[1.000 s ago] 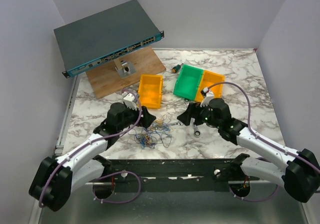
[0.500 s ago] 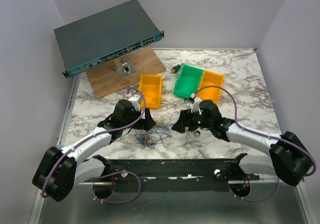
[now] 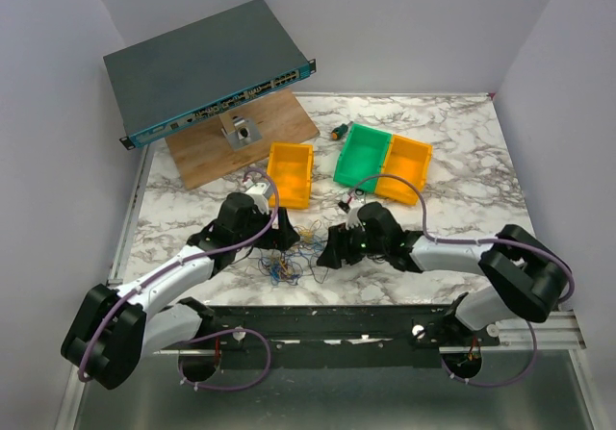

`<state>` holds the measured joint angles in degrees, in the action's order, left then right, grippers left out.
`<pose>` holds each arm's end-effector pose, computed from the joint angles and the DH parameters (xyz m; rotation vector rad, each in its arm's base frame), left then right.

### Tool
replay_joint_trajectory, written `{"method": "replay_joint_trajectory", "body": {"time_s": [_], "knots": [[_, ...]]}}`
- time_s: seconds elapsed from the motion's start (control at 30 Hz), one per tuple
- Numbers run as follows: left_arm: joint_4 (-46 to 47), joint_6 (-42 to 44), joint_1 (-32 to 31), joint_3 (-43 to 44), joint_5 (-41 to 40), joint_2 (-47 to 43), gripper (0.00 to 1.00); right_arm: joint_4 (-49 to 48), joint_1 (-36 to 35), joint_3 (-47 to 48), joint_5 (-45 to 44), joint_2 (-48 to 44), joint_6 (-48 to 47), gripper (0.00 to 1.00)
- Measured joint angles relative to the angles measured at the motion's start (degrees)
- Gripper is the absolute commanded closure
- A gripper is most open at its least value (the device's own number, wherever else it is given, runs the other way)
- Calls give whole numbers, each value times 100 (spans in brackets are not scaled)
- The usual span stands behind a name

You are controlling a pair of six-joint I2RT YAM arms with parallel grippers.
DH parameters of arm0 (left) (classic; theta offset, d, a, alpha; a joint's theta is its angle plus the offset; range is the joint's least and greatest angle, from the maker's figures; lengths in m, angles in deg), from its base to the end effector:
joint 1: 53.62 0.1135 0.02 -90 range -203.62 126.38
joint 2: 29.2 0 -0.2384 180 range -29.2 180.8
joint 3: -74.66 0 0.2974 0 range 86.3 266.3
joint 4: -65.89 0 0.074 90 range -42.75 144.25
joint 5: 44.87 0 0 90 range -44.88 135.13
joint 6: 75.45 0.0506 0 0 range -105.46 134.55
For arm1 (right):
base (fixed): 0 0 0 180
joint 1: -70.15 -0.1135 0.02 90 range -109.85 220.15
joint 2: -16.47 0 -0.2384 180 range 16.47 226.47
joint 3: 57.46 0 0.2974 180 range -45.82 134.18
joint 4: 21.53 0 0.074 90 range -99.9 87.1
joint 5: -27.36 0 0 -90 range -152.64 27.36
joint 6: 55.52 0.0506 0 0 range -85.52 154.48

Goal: Untangle the cables

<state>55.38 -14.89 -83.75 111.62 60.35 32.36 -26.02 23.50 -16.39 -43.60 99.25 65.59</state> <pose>0.2332 -0.1507 0.1287 0.1728 2.2906 -0.8569 0.2002 0.2361 0.0784 -0.5240 2.3584 1.0641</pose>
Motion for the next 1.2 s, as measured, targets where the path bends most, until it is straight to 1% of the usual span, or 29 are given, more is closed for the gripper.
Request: {"method": "replay_joint_trajectory", "body": {"time_s": [0.03, 0.1, 0.13, 0.17, 0.2, 0.3, 0.37, 0.5, 0.6, 0.63, 0.67, 0.73, 0.77, 0.83, 0.9, 0.93, 0.97, 1.03, 1.2], "knots": [[2, 2, 0, 0, -2, 0, 20, -44, -39, 46, -13, 105, 20, 42], [0, 2, 0, 0, -7, 0, 20, -109, -103, 140, -74, 293, 55, 67], [2, 2, 0, 2, -13, 0, 20, -160, -111, 162, -127, 348, 72, 84], [0, 4, 0, 2, -22, -7, 20, -186, -131, 170, -199, 365, 101, 95], [-2, 4, 0, 2, -26, -13, 20, -203, -136, 181, -280, 361, 118, 99], [-31, 7, 0, 4, -50, -83, 20, -109, -138, 291, -647, 260, 181, 99], [-46, 9, 0, 4, -63, -120, 20, 111, -138, 457, -962, 129, 149, 99], [-55, 31, 0, 7, -81, -146, 20, 765, -138, 1167, -1956, -168, -72, 99], [-50, 28, 0, 4, -85, -146, 20, 975, -133, 1655, -2656, -323, -243, 99], [-48, 28, 0, 4, -85, -146, 20, 1010, -131, 1777, -2861, -356, -293, 95], [-37, 24, 0, 4, -85, -144, 20, 1043, -129, 1882, -3021, -369, -330, 89], [-28, 20, 0, 4, -83, -136, 20, 1134, -122, 2044, -3224, -358, -385, 72], [-26, 13, 0, 4, -83, -129, 20, 1187, -122, 2098, -3250, -343, -400, 67], [-52, -22, 0, 4, -92, -125, 22, 1294, -122, 2151, -3141, -286, -450, 52], [-179, -72, 0, 7, -164, -125, 23, 1397, -122, 2140, -2839, -219, -476, 40], [-278, -103, 0, 7, -212, -131, 23, 1432, -127, 2103, -2643, -197, -483, 35], [-363, -138, 0, 7, -249, -144, 22, 1458, -151, 2044, -2485, -190, -481, 33], [-577, -240, 0, 7, -319, -264, 23, 1491, -278, 1891, -2293, -190, -494, 33], [-874, -459, 0, -2, -542, -879, 23, 1263, -846, 1279, -1779, -243, -448, 39]]}}
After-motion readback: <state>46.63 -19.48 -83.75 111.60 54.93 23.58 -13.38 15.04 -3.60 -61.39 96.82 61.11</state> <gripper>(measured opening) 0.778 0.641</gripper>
